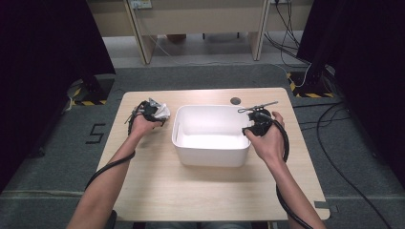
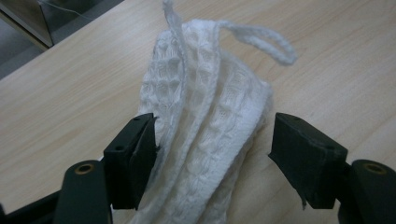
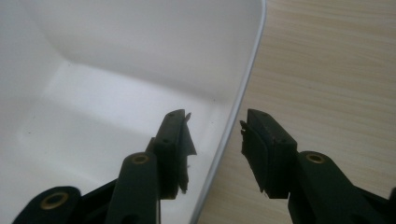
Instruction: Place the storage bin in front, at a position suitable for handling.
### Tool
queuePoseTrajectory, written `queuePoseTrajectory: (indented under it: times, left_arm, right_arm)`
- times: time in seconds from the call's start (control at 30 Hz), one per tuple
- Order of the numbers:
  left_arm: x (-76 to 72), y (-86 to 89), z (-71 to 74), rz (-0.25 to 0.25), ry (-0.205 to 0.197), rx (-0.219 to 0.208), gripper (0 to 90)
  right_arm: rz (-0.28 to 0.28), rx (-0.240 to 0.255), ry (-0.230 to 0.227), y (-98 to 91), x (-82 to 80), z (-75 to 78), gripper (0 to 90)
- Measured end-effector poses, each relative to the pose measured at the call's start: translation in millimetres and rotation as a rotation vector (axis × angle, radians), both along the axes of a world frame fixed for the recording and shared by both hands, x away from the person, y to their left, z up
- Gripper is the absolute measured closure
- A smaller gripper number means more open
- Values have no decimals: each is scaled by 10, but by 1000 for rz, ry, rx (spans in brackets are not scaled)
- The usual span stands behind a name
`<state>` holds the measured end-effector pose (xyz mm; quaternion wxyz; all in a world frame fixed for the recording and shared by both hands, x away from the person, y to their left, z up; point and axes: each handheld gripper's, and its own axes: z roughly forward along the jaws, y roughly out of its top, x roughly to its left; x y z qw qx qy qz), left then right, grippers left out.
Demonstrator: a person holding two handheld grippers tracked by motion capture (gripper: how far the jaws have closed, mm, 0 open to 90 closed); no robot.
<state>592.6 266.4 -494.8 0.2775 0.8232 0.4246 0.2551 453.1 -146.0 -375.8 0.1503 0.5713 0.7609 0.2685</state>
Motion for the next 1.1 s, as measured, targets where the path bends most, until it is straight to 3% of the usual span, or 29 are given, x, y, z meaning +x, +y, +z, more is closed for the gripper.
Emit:
queuePoseTrajectory:
  times: [0.37, 0.47, 0.57, 0.67, 0.8, 0.97, 1.03, 1.07, 1.1]
  left_arm:
    - [104, 56, -63, 15, 45, -34, 412]
    - [144, 54, -56, 15, 58, -11, 466]
    - [145, 45, -40, 30, 62, 10, 544]
    - [146, 35, -11, 52, 70, 33, 722]
    - [126, 41, 20, 78, 63, 30, 778]
    - [14, 65, 127, 88, 41, -21, 793]
    - [-159, 112, 282, 93, -4, -91, 794]
    - [-230, 127, 332, 98, -28, -113, 794]
    - [-230, 127, 332, 98, -28, -113, 794]
  right_arm:
    - [12, -4, 9, 20, -2, -2, 597]
    - [10, -1, 12, 15, -4, -10, 598]
    - [10, -2, 9, 6, -2, -5, 598]
    - [11, -3, 6, -2, -11, -9, 599]
    - [9, -2, 8, -10, -25, -13, 598]
    - [9, 7, 0, -45, -47, 5, 595]
    - [5, 22, 0, -58, -79, 32, 594]
    - [9, 25, -4, -62, -88, 36, 593]
    - [9, 25, -4, -62, -88, 36, 593]
